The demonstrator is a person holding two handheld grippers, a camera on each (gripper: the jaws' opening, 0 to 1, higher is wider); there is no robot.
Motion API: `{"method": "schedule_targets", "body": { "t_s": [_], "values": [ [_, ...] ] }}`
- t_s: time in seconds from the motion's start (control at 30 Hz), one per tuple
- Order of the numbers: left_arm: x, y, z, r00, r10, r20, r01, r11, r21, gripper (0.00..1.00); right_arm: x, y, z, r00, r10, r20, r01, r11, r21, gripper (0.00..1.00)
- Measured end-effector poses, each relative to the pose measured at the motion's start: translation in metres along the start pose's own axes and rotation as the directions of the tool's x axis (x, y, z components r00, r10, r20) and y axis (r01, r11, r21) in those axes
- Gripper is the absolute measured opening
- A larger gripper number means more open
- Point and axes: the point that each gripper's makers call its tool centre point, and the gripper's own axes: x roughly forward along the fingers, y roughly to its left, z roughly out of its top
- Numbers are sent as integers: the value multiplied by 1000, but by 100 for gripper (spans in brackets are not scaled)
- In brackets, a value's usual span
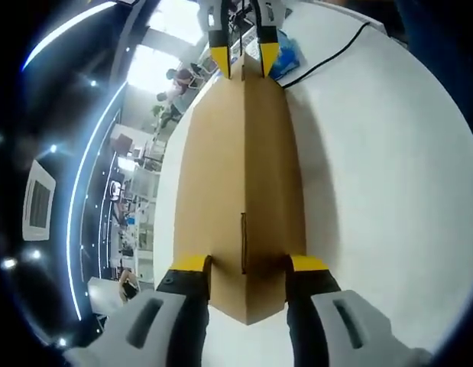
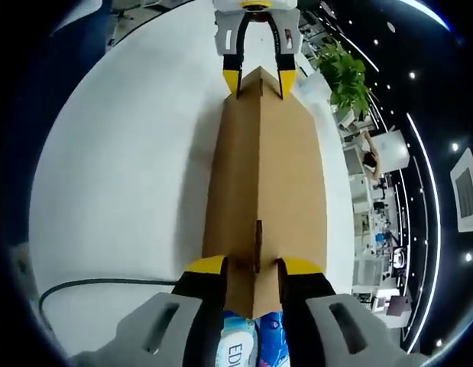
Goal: Operate the shoe box by opening the lid, removing the specified soft item, and placing it in the target area until the item is outside and the box remains undamaged.
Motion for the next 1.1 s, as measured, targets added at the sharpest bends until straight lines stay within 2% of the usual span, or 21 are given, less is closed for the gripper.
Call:
{"method": "schedule_targets", "body": {
  "t_s": [0.13,0.27,0.33,0.4,0.5,0.53,0.57,0.6,0.63,0.7,0.73,0.8,1.0,1.07,1.1],
  "values": [
    [-1,0,0,1000,0,11,0,1000,2,38,-2,2,2,1000,16,2,-16,1000,9,27],
    [-2,0,1,1000,-2,19,2,1000,-4,38,-13,-4,1,1000,26,-3,-26,994,109,39],
    [-2,0,1,1000,-1,24,1,1000,-6,38,-25,-16,-3,1000,3,-19,0,983,181,45],
    [-2,0,1,1000,0,27,1,1000,-8,38,-38,-31,-2,1000,-25,-3,25,966,258,48],
    [-3,1,2,1000,1,30,-1,1000,-9,38,-57,-47,-1,999,-31,10,25,933,358,57],
    [-3,1,2,1000,1,31,-1,1000,-8,38,-63,-53,1,999,-42,27,27,915,403,58],
    [-3,1,2,999,1,33,-1,1000,-9,38,-72,-62,5,997,-63,45,35,882,470,58],
    [-3,1,2,999,2,36,-1,1000,-8,38,-82,-71,8,995,-78,65,35,862,506,59],
    [-3,1,2,999,1,38,-1,1000,-8,38,-88,-75,10,994,-83,72,33,850,526,59],
    [-2,0,2,999,1,42,-1,1000,-9,38,-103,-86,12,993,-100,67,49,843,535,62],
    [-2,0,2,999,1,45,-1,1000,-9,38,-110,-91,18,989,-118,90,45,816,576,63],
    [-2,0,1,999,1,49,0,1000,-8,38,-119,-98,21,986,-133,104,44,798,601,63],
    [0,0,0,999,-4,51,5,1000,-12,39,-152,-118,28,981,-165,98,64,764,641,66],
    [1,1,-1,999,-9,50,9,1000,-4,39,-162,-122,29,980,-172,97,64,742,668,68],
    [2,1,-1,999,-12,50,12,1000,1,39,-168,-122,28,981,-171,91,61,722,689,69]
  ]
}}
